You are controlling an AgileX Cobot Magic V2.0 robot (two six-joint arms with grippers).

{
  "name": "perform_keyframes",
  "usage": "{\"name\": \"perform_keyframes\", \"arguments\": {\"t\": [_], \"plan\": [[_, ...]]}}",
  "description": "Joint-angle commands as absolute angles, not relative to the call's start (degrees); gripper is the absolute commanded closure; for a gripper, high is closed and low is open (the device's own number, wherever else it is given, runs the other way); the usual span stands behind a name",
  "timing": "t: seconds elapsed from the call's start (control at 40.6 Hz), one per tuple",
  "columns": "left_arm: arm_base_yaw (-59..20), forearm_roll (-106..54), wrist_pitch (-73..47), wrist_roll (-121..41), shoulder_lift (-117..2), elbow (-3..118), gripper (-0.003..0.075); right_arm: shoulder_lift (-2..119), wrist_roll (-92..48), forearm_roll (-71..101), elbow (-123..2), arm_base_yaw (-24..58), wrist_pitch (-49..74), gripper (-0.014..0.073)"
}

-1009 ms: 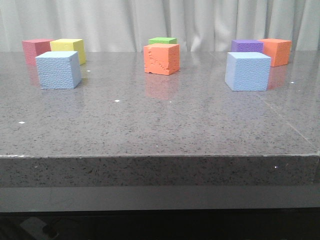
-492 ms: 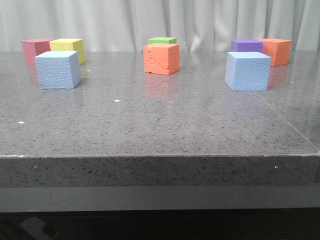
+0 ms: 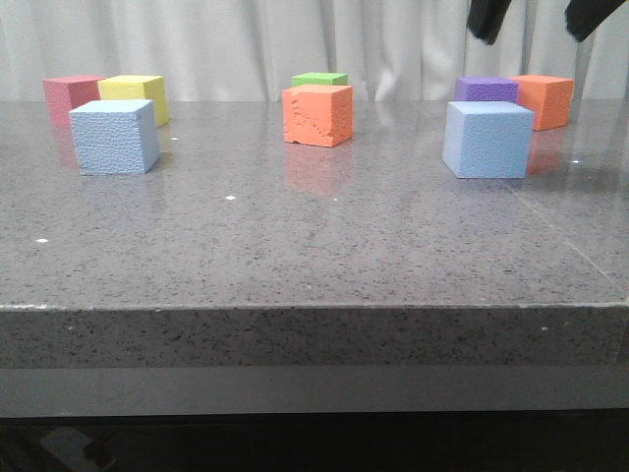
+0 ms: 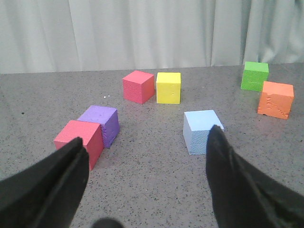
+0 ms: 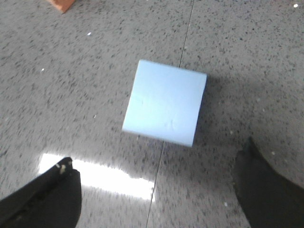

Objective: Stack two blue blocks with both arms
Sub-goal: 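Lower the right gripper over the light blue cube and close on it, then lift and carry the light blue cube toward the table center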

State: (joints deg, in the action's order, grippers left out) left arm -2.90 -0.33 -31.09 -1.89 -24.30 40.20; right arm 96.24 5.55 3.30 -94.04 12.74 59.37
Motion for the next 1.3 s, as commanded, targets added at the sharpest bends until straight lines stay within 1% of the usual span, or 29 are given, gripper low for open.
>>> {"name": "perform_keyframes", "arguments": {"t": [0.0,0.271,0.517,0.541,0.591,0.689,0.738,0.812,0.935,1.058,1.132,1.28], "plan": [[-2.85,-0.78,-26.50,-1.57,-25.20,41.76,0.0210,97.26,7.38,2.10,-98.63,12.72,57.81,-0.0052],[-2.85,-0.78,-26.50,-1.57,-25.20,41.76,0.0210,105.16,8.63,1.68,-103.29,12.72,57.31,-0.0052],[-2.85,-0.78,-26.50,-1.57,-25.20,41.76,0.0210,109.64,8.62,1.24,-103.29,12.72,55.17,-0.0043],[-2.85,-0.78,-26.50,-1.57,-25.20,41.76,0.0210,109.83,8.62,1.24,-103.29,12.72,55.17,-0.0031],[-2.85,-0.78,-26.50,-1.57,-25.20,41.76,0.0210,110.05,8.62,1.24,-103.29,12.72,55.32,0.0021],[-2.85,-0.78,-26.50,-1.57,-25.20,41.76,0.0210,109.96,8.62,1.32,-103.56,12.74,55.77,0.0146],[-2.85,-0.78,-26.50,-1.57,-25.20,41.76,0.0210,109.96,8.62,1.42,-104.46,12.78,57.14,0.0177],[-2.85,-0.78,-26.50,-1.57,-25.20,41.76,0.0210,109.96,8.62,1.78,-106.36,13.21,59.93,0.0178],[-2.85,-0.78,-26.50,-1.57,-25.20,41.76,0.0210,109.96,8.62,1.68,-110.62,15.58,64.91,0.0177],[-2.85,-0.78,-26.50,-1.57,-25.20,41.76,0.0210,109.96,10.76,0.49,-113.83,19.67,66.41,0.0177],[-2.85,-0.78,-26.50,-1.57,-25.20,41.76,0.0210,110.04,14.04,-2.78,-114.66,22.47,66.41,0.0177],[-2.85,-0.78,-26.50,-1.57,-25.20,41.76,0.0210,110.71,24.85,-11.14,-114.82,28.13,66.04,0.0177]]}}
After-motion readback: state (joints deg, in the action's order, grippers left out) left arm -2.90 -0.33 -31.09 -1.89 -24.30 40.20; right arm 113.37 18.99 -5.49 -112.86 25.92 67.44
